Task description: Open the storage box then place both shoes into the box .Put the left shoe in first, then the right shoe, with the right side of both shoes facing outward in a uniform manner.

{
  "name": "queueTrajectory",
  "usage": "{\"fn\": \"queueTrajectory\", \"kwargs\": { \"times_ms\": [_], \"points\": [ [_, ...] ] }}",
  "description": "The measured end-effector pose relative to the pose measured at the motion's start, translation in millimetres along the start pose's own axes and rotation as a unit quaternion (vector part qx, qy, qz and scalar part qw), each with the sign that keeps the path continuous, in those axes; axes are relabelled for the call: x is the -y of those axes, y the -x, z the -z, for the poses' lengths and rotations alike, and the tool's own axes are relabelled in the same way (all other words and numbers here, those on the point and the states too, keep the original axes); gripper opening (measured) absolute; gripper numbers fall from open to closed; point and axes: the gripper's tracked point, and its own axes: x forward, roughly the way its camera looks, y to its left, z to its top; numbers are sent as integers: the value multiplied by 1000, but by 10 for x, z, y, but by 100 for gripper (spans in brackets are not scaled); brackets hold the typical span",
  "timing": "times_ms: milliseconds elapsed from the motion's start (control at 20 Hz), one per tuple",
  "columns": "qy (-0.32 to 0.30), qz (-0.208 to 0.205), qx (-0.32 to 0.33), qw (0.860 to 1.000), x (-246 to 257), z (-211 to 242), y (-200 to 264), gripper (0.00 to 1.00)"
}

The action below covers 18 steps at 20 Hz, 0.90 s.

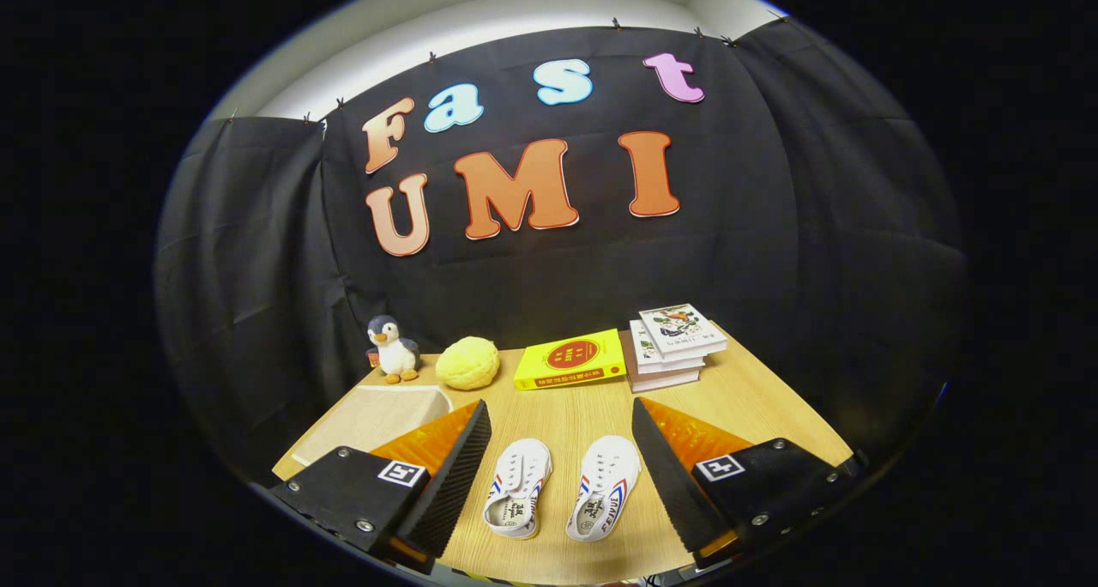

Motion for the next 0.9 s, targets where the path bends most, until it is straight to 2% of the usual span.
{"fn": "queueTrajectory", "kwargs": {
  "times_ms": [300, 500, 900],
  "points": [
    [-10, 17, 1, 1000, 120, -15, -74, 99],
    [-10, 7, -11, 1000, 12, 70, -147, 99],
    [-31, -93, -84, 992, -581, 491, -451, 98]
  ]
}}
